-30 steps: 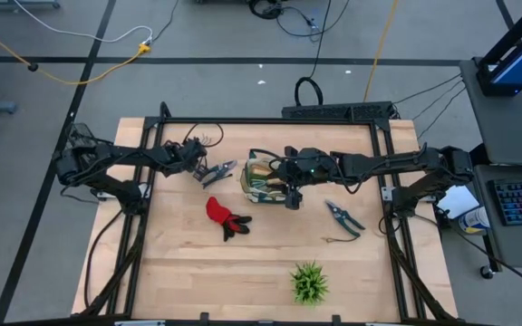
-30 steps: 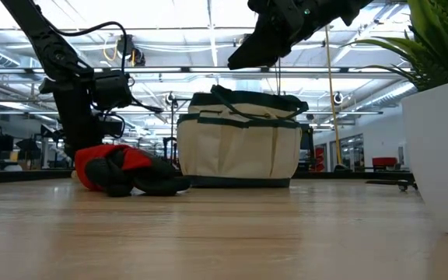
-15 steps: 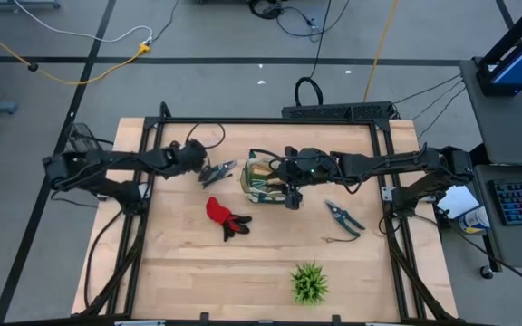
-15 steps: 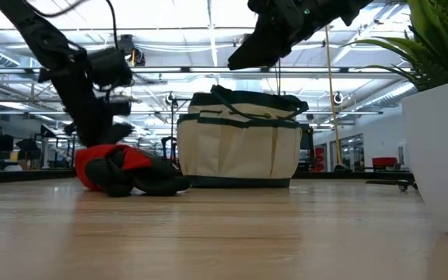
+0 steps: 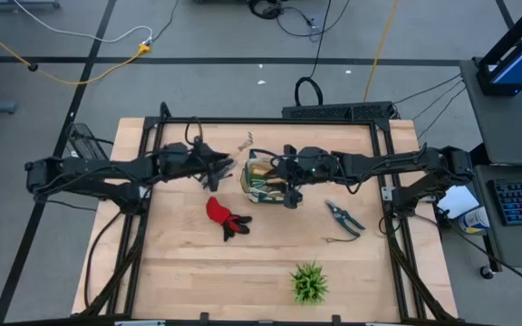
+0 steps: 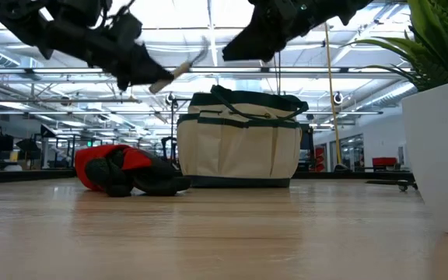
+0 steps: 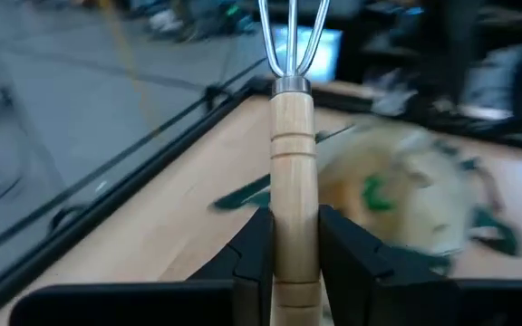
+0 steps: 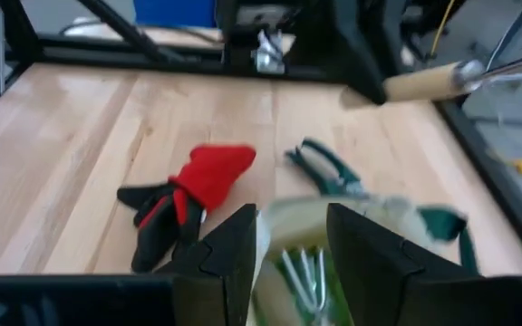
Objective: Pick & Place Garden tools in Gardening bag
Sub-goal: Put the brown hand rake into the gardening bag
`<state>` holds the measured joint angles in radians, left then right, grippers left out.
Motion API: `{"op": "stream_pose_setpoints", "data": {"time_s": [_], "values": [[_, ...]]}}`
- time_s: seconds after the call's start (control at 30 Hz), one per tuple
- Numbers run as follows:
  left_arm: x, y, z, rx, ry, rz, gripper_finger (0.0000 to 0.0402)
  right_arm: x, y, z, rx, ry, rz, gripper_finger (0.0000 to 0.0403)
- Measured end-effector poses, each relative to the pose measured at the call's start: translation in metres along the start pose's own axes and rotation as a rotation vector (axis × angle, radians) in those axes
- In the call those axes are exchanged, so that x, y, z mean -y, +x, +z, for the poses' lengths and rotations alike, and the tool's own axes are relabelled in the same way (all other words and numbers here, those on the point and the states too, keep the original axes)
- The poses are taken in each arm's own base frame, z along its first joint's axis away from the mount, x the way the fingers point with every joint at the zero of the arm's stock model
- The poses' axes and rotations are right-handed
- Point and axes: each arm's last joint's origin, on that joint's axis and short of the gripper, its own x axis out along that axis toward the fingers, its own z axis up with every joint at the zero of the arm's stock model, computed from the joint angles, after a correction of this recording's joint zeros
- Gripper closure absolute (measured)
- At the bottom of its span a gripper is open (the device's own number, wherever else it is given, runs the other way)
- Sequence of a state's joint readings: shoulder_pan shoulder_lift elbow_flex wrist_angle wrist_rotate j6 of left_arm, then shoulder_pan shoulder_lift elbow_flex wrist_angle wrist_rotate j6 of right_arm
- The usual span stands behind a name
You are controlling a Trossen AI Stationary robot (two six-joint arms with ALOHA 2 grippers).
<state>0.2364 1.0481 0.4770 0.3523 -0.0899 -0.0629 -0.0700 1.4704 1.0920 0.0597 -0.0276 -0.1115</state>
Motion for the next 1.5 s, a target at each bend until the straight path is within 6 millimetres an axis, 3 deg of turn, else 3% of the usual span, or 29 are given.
{"op": "stream_pose_setpoints", "data": {"time_s": [0.47, 0.73, 0.93, 1.5], "values": [[0.029, -0.006, 0.016, 0.181, 0.058, -0.255, 0.0335, 0.009, -0.003, 0.020, 0.217, -0.095, -0.051, 0.0273], [0.041, -0.011, 0.025, 0.299, 0.124, -0.389, 0.0335, 0.015, -0.007, 0.030, 0.362, -0.139, 0.146, 0.0273], [0.046, -0.014, 0.030, 0.353, 0.141, -0.438, 0.0335, 0.014, -0.009, 0.035, 0.415, -0.156, 0.144, 0.0273], [0.049, -0.003, 0.025, 0.364, 0.161, -0.467, 0.0335, 0.013, 0.024, 0.029, 0.622, -0.175, 0.221, 0.0273]]}}
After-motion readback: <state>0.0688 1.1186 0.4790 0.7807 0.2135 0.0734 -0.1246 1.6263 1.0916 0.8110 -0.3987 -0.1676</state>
